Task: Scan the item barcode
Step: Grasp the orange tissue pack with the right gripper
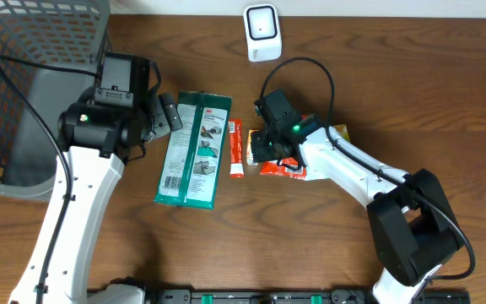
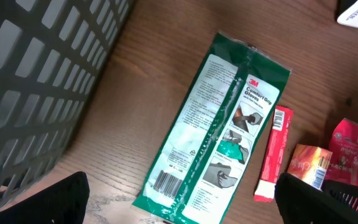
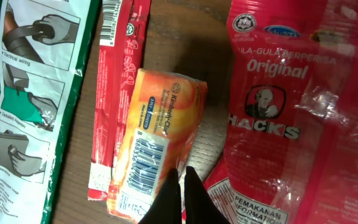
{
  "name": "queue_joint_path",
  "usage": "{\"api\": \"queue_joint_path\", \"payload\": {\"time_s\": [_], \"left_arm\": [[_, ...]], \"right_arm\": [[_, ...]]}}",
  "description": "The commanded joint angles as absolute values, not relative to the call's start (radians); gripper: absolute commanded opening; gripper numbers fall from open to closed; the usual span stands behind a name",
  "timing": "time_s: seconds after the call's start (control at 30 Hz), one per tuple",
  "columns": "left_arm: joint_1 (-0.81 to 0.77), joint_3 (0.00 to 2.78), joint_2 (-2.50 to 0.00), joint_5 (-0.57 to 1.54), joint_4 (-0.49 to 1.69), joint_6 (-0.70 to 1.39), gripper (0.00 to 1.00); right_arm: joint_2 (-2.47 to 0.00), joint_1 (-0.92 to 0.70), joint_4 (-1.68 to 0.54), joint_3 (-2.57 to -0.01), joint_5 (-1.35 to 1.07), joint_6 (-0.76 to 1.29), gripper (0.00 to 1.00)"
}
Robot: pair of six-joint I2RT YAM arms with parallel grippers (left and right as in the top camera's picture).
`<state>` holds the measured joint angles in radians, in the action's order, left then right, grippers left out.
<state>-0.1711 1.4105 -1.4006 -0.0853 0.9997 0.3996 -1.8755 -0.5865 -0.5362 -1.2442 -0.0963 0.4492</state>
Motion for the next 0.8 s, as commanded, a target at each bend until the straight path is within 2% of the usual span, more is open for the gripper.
{"api": "queue_joint_path", "payload": {"time_s": [0.0,0.2,0.57,0.67,0.7,0.77], "left_arm": [[-0.169,1.411,-1.394,-0.098,1.006,0.405,0.96],[-0.169,1.411,-1.394,-0.098,1.006,0.405,0.96],[-0.169,1.411,-1.394,-0.098,1.006,0.405,0.96],[-0.169,1.411,-1.394,-0.098,1.006,0.405,0.96],[-0.169,1.411,-1.394,-0.098,1.006,0.405,0.96],[-0.169,1.411,-1.394,-0.098,1.006,0.405,0.96]], "right_arm": [[-1.885,-0.592,-0.531,-1.240,-0.083,0.467,0.01],[-1.885,-0.612,-0.501,-1.240,-0.088,0.528,0.01],[-1.866,-0.637,-0.435,-1.251,-0.088,0.481,0.03],[-1.826,-0.603,-0.437,-1.261,-0.114,0.482,0.15],[-1.810,-0.587,-0.442,-1.261,-0.142,0.482,0.24],[-1.799,-0.564,-0.452,-1.261,-0.193,0.482,0.37]]}}
